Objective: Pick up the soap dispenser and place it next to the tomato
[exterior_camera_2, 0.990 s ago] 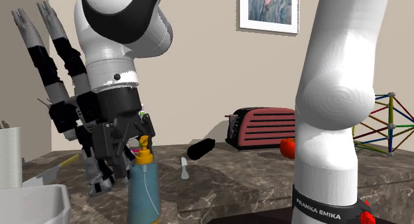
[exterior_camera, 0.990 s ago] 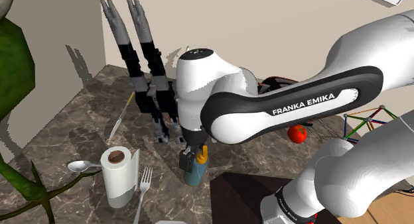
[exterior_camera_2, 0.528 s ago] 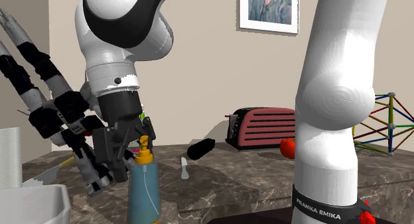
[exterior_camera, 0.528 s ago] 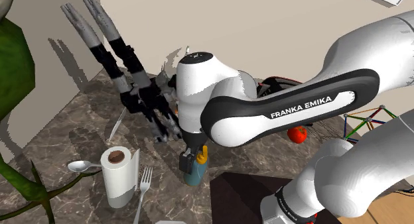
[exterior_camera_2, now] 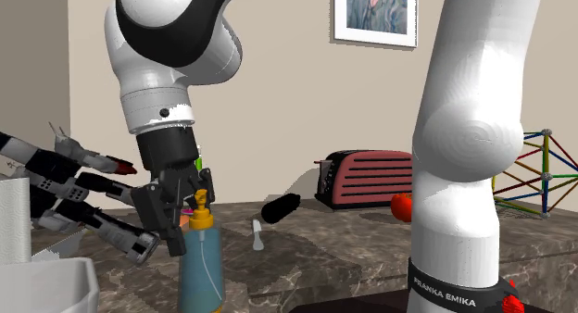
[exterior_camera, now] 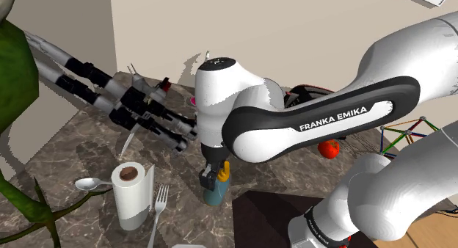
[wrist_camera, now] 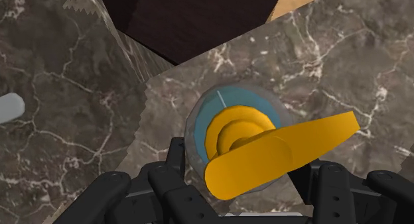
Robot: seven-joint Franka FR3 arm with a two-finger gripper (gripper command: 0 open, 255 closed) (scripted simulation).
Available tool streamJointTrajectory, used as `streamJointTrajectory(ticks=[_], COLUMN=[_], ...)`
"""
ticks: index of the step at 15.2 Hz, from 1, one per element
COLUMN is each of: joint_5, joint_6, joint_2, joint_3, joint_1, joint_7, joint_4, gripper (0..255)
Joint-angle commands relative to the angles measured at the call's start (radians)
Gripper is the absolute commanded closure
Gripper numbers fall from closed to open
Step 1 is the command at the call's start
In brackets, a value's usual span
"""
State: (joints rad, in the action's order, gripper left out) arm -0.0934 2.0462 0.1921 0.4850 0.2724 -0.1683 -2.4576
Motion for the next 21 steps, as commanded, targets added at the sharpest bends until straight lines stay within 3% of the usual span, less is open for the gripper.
streamJointTrajectory(ticks=[1, 21], joint_5=[0.0, -0.027], joint_6=[0.0, -0.262], joint_2=[0.0, 0.125], joint_3=[0.0, -0.036], joint_1=[0.0, 0.005], joint_7=[0.0, 0.036], joint_4=[0.0, 0.145], gripper=[255, 255])
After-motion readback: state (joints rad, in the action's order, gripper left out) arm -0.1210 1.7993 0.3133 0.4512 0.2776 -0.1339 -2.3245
